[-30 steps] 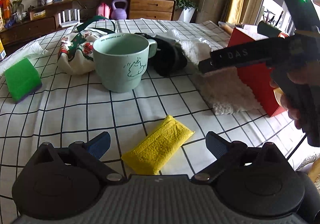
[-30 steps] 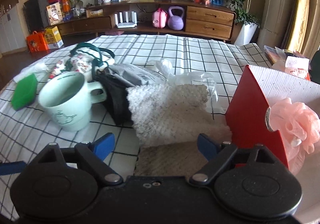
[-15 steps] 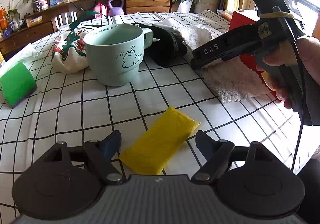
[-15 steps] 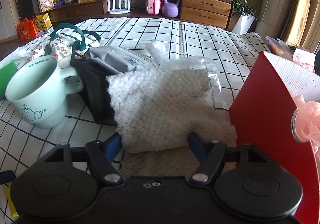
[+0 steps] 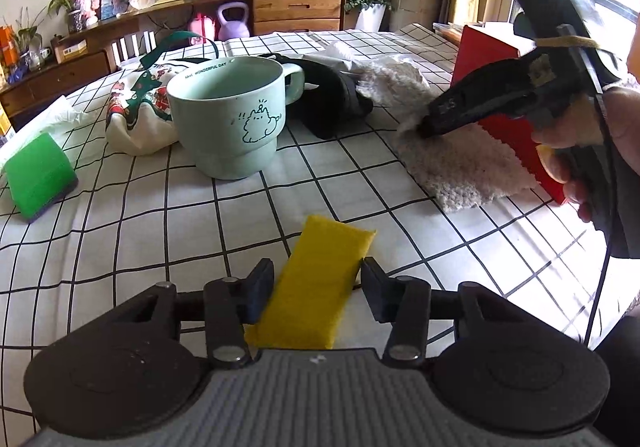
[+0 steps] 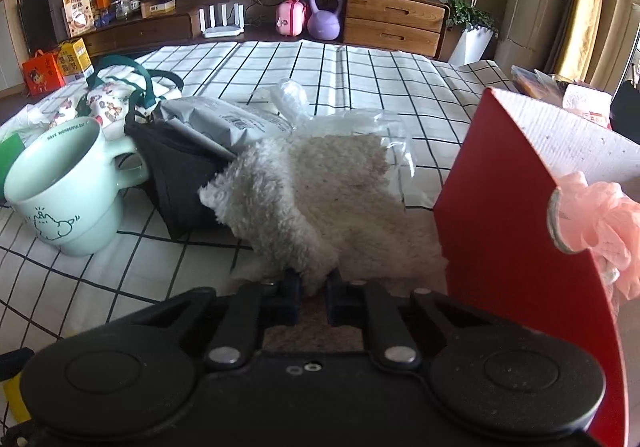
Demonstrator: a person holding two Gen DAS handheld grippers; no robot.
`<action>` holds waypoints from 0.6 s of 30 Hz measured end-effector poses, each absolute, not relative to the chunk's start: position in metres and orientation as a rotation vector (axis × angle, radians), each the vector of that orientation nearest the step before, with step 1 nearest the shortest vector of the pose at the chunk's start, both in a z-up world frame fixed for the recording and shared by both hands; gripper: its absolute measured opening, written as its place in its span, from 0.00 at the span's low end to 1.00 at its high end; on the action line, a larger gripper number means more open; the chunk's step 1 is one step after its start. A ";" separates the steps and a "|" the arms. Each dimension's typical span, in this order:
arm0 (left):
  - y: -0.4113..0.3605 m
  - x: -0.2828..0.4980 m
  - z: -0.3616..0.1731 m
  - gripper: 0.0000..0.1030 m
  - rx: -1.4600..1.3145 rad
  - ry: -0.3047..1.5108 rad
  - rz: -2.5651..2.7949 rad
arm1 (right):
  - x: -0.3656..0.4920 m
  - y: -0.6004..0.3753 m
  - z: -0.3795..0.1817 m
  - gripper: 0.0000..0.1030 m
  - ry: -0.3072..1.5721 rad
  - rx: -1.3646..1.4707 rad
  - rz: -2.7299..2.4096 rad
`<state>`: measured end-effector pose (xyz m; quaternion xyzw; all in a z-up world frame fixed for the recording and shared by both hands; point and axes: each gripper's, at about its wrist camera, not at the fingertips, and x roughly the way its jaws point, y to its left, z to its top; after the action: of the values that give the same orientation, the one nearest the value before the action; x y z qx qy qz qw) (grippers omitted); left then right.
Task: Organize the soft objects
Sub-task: 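Grasp the yellow sponge with the left tool while the right tool grasps the white towel, then lift and carry the yellow sponge and white towel with both tools into the box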
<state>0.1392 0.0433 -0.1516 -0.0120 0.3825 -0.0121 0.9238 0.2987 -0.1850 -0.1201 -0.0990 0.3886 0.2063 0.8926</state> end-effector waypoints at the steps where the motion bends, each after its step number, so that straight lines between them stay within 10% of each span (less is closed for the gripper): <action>1: 0.044 0.139 -0.151 0.45 -0.029 0.786 -0.022 | 0.296 -0.187 -0.118 0.08 0.798 -0.202 0.429; 18: 0.048 0.133 -0.144 0.39 -0.118 0.790 -0.011 | 0.241 -0.224 -0.057 0.07 0.684 -0.101 0.502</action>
<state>0.1331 0.0480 -0.1440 -0.0573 0.3845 -0.0053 0.9213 0.2413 -0.2237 -0.0567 -0.0492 0.3315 0.2434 0.9102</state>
